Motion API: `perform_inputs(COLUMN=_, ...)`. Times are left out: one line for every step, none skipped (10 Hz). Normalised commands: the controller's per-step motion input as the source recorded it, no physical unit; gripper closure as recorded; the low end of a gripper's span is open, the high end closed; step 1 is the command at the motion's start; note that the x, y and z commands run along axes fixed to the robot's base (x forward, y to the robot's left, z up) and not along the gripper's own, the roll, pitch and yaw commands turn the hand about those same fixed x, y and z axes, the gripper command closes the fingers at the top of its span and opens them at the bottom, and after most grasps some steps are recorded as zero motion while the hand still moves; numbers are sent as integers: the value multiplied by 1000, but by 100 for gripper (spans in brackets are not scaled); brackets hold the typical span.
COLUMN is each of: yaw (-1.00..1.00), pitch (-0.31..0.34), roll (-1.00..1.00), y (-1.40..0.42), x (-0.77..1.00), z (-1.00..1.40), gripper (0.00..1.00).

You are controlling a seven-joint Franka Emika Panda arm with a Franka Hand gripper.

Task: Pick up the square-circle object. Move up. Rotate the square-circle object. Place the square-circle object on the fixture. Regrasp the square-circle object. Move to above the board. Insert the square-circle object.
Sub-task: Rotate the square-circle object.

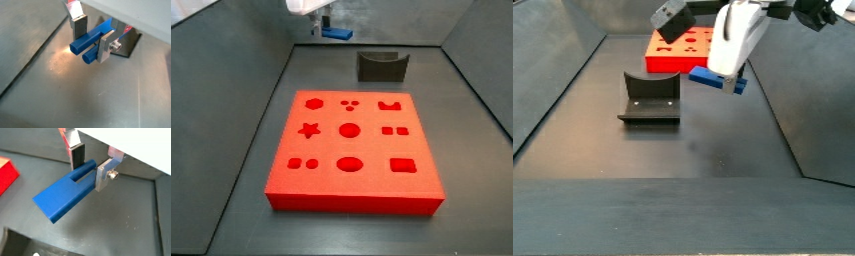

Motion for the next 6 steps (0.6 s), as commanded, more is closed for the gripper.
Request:
perform_inputs(yaw=-1000, pitch=-7, roll=-7, y=23, x=17, z=-10, gripper=100)
perform_inputs(yaw=-1000, pitch=-8, roll=-8, y=23, x=17, z=-11, gripper=100)
perform_inputs(yaw=-1000, pitch=-8, roll=-8, y=23, x=17, z=-11, gripper=100)
perform_inputs(yaw=-1000, pitch=-9, roll=-9, y=23, x=17, z=-11, gripper=100)
perform_inputs(yaw=-1000, pitch=-9, roll=-10, y=23, x=17, z=-11, gripper=100)
perform_inputs(yaw=-1000, pitch=-10, roll=-11, y=24, x=17, z=-11, gripper=100)
